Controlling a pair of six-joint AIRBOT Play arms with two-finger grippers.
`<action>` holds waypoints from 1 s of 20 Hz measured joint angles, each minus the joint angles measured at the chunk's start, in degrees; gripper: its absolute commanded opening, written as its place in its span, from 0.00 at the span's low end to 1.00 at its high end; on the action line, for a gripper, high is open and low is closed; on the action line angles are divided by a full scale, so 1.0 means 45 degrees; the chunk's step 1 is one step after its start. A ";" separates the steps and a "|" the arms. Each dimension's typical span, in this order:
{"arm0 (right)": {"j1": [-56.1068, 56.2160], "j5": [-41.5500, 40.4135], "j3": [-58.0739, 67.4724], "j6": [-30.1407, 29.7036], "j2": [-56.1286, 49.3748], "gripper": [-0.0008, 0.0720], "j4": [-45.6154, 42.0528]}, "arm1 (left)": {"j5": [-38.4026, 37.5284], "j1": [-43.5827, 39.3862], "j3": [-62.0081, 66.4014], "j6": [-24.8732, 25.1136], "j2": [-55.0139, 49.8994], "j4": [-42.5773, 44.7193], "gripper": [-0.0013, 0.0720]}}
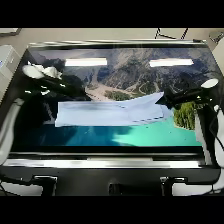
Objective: Fold the clothes and pants, and hang the long-sleeved shirts on hangers.
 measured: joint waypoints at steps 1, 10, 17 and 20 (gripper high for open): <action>0.0126 0.0257 0.0000 0.0287 0.0622 0.08 0.0083 | 0.0515 -0.0743 -0.0121 -0.0015 -0.0374 -0.0005 0.17; 0.0534 0.1831 0.0010 0.2584 0.5168 0.08 0.0185 | 0.5435 -0.6130 -0.0413 -0.1175 -0.3531 -0.4250 0.05; 0.0549 0.1685 0.0010 0.3478 0.5863 0.08 0.0253 | 0.7820 -0.7407 0.0015 -0.0175 -0.4284 -0.7902 0.05; 0.0874 0.1030 0.0010 0.3502 0.5367 0.08 0.0971 | 0.6747 -0.5736 0.0068 0.0719 -0.3555 -0.6042 0.05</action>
